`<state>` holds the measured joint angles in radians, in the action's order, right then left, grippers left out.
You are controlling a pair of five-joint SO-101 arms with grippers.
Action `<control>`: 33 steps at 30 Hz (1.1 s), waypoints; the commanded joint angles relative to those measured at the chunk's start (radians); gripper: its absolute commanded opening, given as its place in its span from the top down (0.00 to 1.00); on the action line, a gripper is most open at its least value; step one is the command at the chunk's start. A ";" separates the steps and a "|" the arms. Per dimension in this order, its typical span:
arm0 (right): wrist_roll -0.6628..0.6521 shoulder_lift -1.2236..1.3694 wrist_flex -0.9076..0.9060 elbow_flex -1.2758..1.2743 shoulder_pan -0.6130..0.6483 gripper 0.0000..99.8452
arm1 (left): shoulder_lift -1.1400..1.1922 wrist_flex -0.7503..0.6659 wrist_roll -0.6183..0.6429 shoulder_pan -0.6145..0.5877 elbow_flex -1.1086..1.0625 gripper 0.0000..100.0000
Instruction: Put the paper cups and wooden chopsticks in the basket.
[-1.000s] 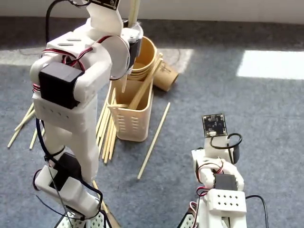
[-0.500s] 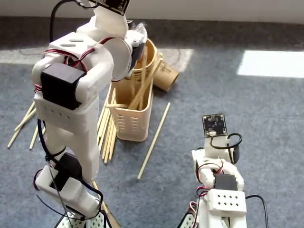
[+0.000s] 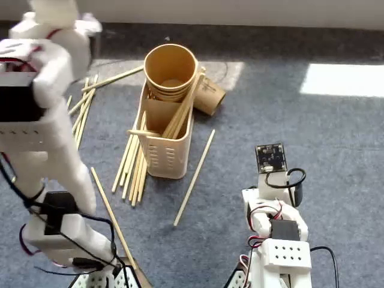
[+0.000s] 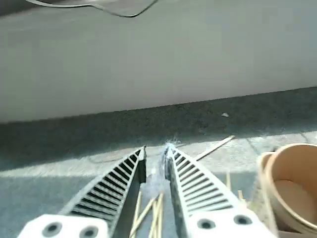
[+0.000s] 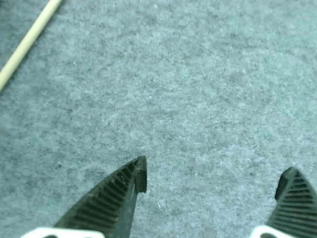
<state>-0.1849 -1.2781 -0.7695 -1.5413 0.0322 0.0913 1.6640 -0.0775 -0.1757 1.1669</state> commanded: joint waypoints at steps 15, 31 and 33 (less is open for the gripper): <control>-0.012 -0.010 0.016 0.005 -0.007 0.61 | 0.568 -0.095 -0.520 -0.395 -0.312 0.73; -0.011 -0.010 0.016 0.005 -0.007 0.61 | 0.954 -0.052 -0.546 -0.331 -0.117 0.73; -0.009 -0.010 0.016 0.005 -0.007 0.61 | 0.980 -0.044 -0.546 -0.326 -0.117 0.77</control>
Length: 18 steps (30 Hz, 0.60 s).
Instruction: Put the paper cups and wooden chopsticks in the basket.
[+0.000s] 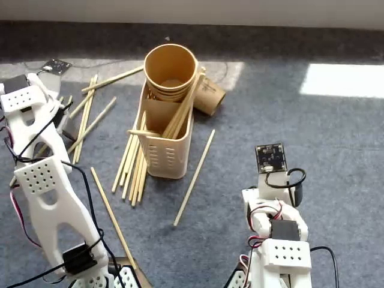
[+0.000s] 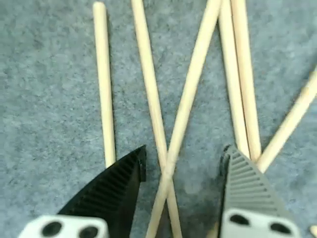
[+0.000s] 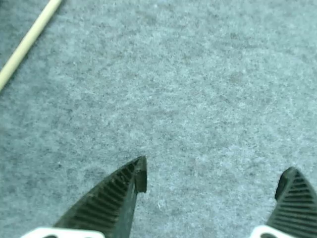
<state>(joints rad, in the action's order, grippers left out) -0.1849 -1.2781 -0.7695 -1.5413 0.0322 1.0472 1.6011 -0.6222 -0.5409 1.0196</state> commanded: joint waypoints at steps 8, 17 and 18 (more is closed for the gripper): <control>-0.009 -0.010 0.016 0.005 -0.007 0.61 | 0.033 0.080 0.002 0.048 0.073 0.99; -0.009 -0.010 0.016 0.005 -0.007 0.61 | -0.188 0.164 0.114 0.134 0.384 1.00; -0.009 -0.010 0.016 0.005 -0.007 0.61 | -0.234 0.164 0.132 0.148 0.397 1.00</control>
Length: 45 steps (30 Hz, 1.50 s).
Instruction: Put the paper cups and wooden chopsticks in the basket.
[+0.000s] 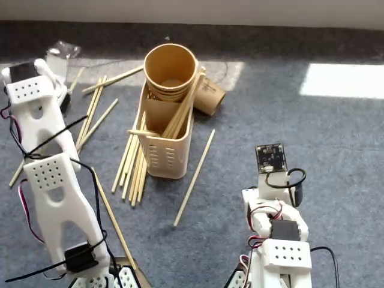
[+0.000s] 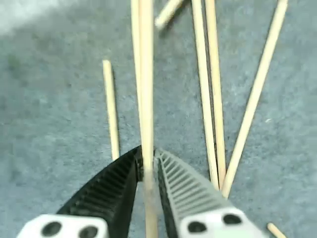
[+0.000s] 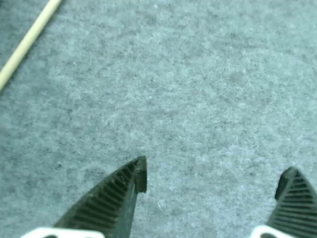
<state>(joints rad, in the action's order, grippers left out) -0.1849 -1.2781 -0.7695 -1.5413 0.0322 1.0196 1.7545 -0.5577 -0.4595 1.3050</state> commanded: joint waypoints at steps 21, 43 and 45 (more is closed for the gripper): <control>-0.012 -0.010 0.016 0.005 -0.007 0.61 | -0.894 -0.141 0.474 0.731 0.119 1.00; -0.012 -0.010 0.016 0.005 -0.007 0.61 | -0.780 -0.135 0.678 0.711 0.128 0.91; -0.012 -0.010 0.016 0.005 -0.007 0.61 | -0.780 -0.135 0.678 0.682 0.125 0.91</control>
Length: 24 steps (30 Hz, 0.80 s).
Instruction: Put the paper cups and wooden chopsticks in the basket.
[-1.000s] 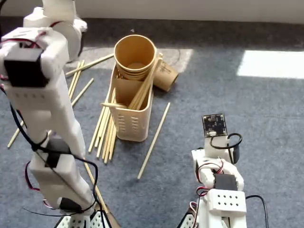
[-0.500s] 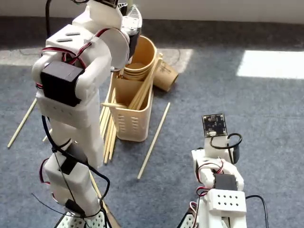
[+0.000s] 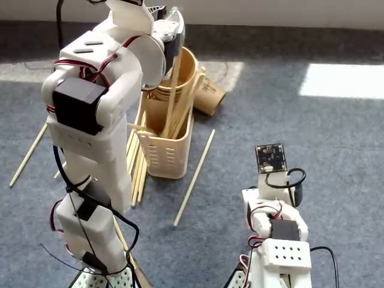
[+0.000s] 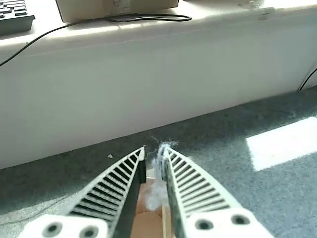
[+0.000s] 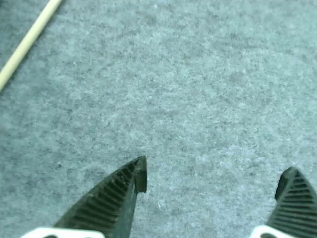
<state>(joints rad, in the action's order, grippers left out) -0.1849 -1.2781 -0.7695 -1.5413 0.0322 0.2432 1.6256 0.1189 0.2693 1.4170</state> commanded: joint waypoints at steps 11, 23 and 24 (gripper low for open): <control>-0.012 -0.010 0.016 0.005 -0.008 0.61 | 0.101 0.114 -0.226 -0.615 -0.225 0.91; -0.011 -0.010 0.016 0.005 -0.008 0.61 | 0.613 0.072 -0.638 -0.611 -0.386 0.77; -0.011 -0.010 0.016 0.005 -0.008 0.61 | 0.645 0.072 -0.640 -0.615 -0.357 0.77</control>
<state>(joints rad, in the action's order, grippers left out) -0.1849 -1.2781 -0.7695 -1.5413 0.0322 0.8002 1.7085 -0.5025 -0.3506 0.9597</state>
